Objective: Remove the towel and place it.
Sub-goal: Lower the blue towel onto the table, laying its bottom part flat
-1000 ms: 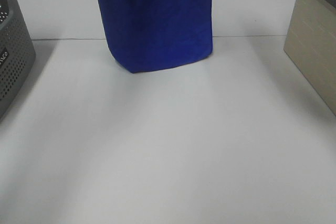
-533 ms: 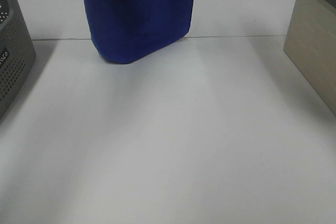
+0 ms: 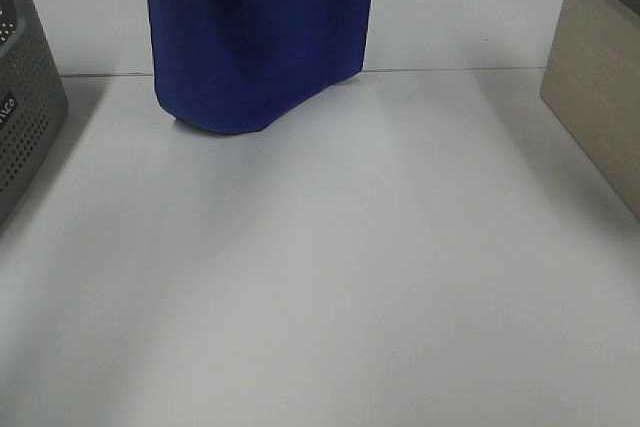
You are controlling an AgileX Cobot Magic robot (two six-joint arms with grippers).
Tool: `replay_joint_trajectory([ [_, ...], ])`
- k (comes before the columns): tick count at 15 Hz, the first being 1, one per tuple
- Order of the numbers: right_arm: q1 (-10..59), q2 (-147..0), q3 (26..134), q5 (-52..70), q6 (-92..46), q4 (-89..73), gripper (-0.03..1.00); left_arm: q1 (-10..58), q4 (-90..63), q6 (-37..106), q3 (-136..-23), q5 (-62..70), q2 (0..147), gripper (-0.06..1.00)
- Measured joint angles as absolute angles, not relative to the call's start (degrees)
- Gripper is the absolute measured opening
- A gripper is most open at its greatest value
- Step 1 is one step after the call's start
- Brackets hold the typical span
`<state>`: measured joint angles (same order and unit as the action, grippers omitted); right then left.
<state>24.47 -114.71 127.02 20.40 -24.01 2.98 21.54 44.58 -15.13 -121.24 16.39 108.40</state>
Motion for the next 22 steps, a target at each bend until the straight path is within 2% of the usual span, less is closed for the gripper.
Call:
replay_joint_trajectory([
  [8, 24.1, -122.0, 127.2, -0.5, -24.0, 2.6, 0.02, 16.0, 46.9, -15.3, -124.6, 1.1, 117.5, 0.00],
  [11, 22.6, -124.7, 127.2, -12.4, -23.2, 1.7, 0.02, 15.0, 46.9, -15.3, -134.6, -2.5, 124.7, 0.00],
  [12, 21.4, -126.0, 127.4, -18.3, -20.9, 1.6, 0.02, 14.4, 46.9, -15.3, -143.1, -5.6, 130.3, 0.00],
  [16, 18.6, -130.6, 134.9, -19.0, -14.6, 1.7, 0.02, 13.9, 46.8, -13.2, -156.8, -6.5, 138.4, 0.00],
  [19, 16.7, -132.6, 137.7, -18.0, -6.8, 4.2, 0.02, 12.8, 46.6, -12.3, -158.3, -7.6, 138.7, 0.00],
  [22, 16.6, -133.5, 137.9, -15.6, -4.8, 6.0, 0.02, 12.3, 46.6, -12.1, -158.4, -7.0, 139.0, 0.00],
])
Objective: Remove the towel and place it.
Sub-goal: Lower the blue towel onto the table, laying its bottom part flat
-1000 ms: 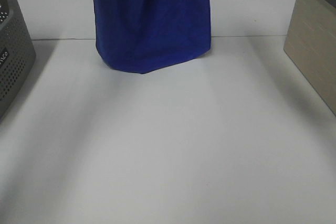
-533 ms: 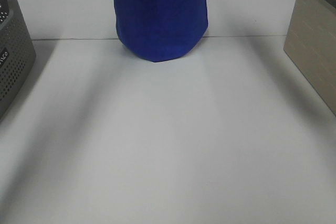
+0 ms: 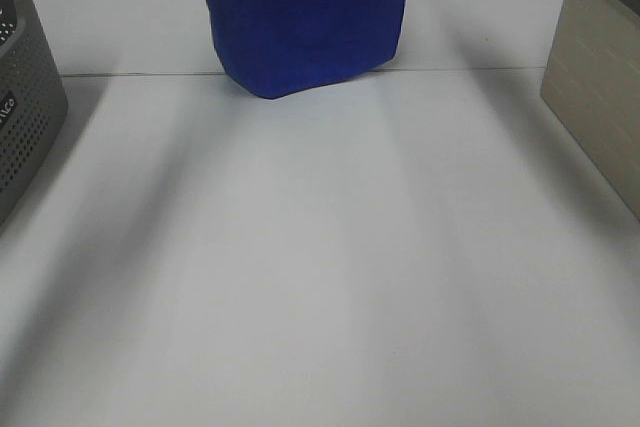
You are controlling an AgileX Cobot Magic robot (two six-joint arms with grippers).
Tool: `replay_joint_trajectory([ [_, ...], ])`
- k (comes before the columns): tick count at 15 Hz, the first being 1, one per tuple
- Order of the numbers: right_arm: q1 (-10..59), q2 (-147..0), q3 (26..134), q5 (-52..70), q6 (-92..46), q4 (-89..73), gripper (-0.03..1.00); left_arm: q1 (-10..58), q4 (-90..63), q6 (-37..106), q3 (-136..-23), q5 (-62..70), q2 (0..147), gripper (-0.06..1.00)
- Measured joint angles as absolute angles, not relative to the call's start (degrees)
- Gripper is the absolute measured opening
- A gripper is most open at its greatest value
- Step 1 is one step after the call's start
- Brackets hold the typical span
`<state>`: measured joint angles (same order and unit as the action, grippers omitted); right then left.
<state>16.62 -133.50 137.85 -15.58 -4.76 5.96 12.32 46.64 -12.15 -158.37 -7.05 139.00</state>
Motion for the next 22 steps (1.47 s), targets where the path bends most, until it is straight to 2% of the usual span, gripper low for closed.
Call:
replay_joint_trajectory([
  [7, 16.6, -133.3, 137.9, 1.9, -2.9, 7.4, 0.02, 13.1, 44.3, -13.3, -158.4, 3.8, 140.3, 0.00],
  [10, 16.6, -130.0, 137.9, 17.0, -2.3, 6.2, 0.02, 16.3, 37.6, -13.6, -158.4, 20.0, 139.1, 0.00],
  [13, 16.6, -126.1, 137.9, 34.8, -2.9, 2.9, 0.02, 19.7, 26.3, -6.5, -158.4, 40.7, 134.6, 0.00],
  [17, 16.6, -121.9, 137.9, 66.2, -5.6, -5.1, 0.02, 20.9, 12.9, 0.3, -158.4, 67.7, 130.3, 0.00],
  [22, 16.6, -118.2, 133.6, 69.7, -6.0, -8.1, 0.02, 20.9, 3.5, 1.0, -157.0, 69.7, 127.1, 0.00],
])
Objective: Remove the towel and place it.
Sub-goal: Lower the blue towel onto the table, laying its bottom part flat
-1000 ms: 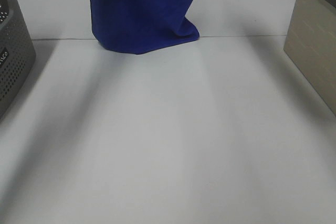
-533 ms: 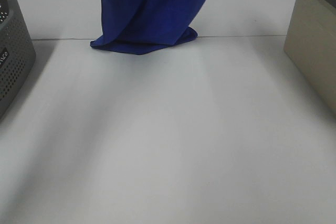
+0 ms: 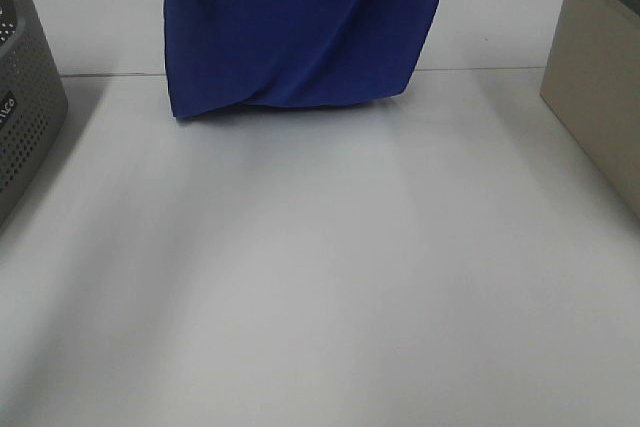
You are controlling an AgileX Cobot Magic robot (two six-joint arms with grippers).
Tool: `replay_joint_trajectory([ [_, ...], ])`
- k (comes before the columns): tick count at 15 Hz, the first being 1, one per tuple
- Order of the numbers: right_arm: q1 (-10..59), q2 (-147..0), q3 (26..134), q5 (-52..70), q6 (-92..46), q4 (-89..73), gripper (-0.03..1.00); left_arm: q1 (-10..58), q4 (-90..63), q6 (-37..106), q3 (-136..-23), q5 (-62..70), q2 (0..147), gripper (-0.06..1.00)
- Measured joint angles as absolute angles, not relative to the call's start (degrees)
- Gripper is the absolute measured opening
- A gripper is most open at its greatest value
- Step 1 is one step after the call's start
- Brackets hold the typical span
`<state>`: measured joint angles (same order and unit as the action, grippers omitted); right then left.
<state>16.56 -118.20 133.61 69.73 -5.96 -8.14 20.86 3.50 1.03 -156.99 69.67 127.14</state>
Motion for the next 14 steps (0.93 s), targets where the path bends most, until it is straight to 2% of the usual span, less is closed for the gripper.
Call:
replay_joint_trajectory([
  [3, 16.6, -113.7, 124.6, 69.8, -6.4, -7.7, 0.02, 21.0, 0.6, 1.0, -146.3, 69.7, 122.4, 0.00],
  [6, 16.6, -107.0, 114.1, 69.9, -6.4, -8.4, 0.02, 21.7, 0.0, 0.0, -127.5, 69.8, 113.4, 0.00],
  [7, 16.6, -101.7, 107.7, 69.9, -6.4, -9.9, 0.02, 22.2, -0.3, -0.8, -118.1, 69.8, 107.0, 0.00],
  [10, 16.6, -95.3, 101.1, 69.8, -5.7, -11.0, 0.02, 22.6, -0.8, -1.3, -110.6, 69.9, 99.4, 0.00],
  [14, 16.6, -87.7, 95.6, 69.8, -4.9, -14.0, 0.02, 22.9, -3.9, -1.7, -106.3, 69.8, 90.8, 0.00],
])
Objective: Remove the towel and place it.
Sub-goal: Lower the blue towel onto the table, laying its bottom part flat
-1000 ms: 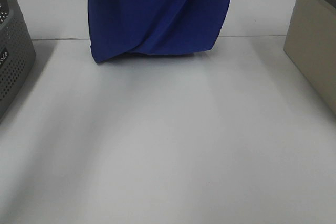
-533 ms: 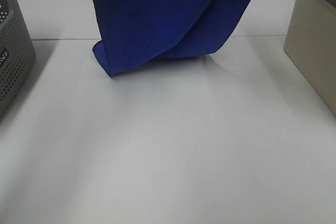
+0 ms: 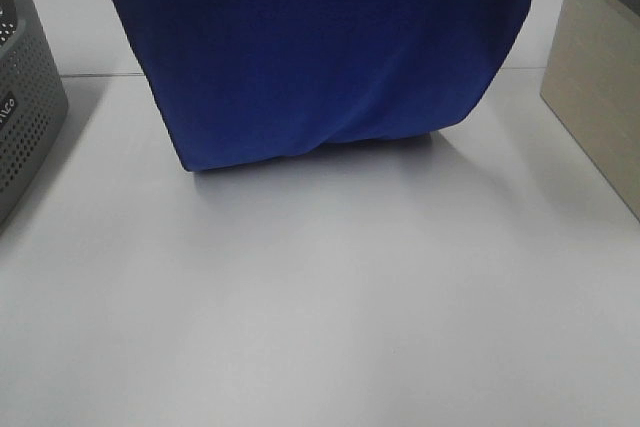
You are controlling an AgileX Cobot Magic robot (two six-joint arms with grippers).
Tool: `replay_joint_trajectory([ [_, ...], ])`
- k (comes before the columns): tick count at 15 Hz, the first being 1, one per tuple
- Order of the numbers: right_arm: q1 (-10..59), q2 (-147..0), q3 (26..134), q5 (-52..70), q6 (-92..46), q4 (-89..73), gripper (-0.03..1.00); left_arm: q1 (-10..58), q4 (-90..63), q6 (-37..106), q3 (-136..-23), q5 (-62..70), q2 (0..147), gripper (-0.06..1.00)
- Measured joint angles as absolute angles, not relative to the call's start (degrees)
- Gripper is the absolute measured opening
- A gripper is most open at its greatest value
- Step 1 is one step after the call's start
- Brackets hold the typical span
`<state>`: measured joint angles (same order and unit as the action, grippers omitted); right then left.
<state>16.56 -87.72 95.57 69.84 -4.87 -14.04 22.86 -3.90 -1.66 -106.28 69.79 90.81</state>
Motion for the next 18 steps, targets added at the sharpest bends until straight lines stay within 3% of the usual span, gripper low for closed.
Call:
replay_joint_trajectory([
  [9, 17.0, -69.8, 94.3, 70.0, -3.8, -21.0, 0.02, 26.3, -5.9, -6.1, -102.3, 69.7, 74.0, 0.00],
  [15, 17.1, -77.9, 94.3, 68.2, -8.5, -18.4, 0.02, 26.3, 0.0, -7.7, -102.3, 69.7, 78.9, 0.00],
  [18, 17.1, -86.4, 95.4, 54.1, -12.7, -13.1, 0.02, 26.3, 7.0, -7.8, -103.2, 61.3, 87.1, 0.00],
])
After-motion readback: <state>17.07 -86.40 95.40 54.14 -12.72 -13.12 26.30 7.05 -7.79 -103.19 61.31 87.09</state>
